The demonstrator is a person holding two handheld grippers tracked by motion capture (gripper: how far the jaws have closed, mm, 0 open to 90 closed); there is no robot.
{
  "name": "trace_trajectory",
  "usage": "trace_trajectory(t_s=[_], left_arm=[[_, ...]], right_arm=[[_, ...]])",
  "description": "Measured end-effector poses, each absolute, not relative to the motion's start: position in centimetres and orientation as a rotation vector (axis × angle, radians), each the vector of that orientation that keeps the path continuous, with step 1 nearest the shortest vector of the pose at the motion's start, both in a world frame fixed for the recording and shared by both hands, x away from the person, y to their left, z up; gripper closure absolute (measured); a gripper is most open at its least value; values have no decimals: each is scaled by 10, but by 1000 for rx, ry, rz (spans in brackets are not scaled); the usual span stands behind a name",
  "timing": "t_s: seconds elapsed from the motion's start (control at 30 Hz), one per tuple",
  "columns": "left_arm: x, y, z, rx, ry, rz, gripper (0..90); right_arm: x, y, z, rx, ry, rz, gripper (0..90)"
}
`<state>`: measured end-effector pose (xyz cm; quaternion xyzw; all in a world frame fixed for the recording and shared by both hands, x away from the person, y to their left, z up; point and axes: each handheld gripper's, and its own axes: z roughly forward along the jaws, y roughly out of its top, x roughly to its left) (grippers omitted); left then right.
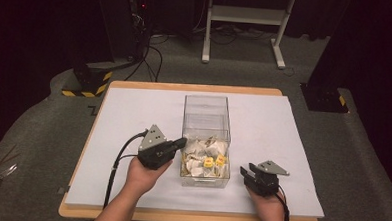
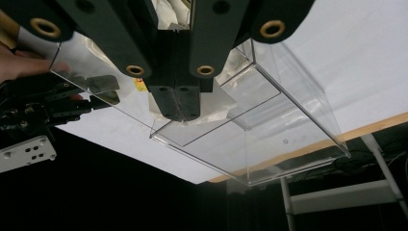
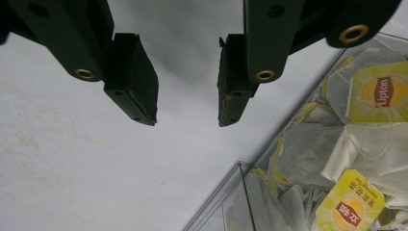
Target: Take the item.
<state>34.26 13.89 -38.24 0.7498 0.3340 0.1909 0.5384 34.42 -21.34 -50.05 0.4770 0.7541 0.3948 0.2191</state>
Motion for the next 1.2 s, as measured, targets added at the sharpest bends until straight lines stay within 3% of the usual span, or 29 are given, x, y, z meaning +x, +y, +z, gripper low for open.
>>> trace_trajectory(t_s=[1.2], left_arm=[[344,174,-371,1701,840,498,900]], right_arm=[[344,-213,-501,1303,2092,1086,591]])
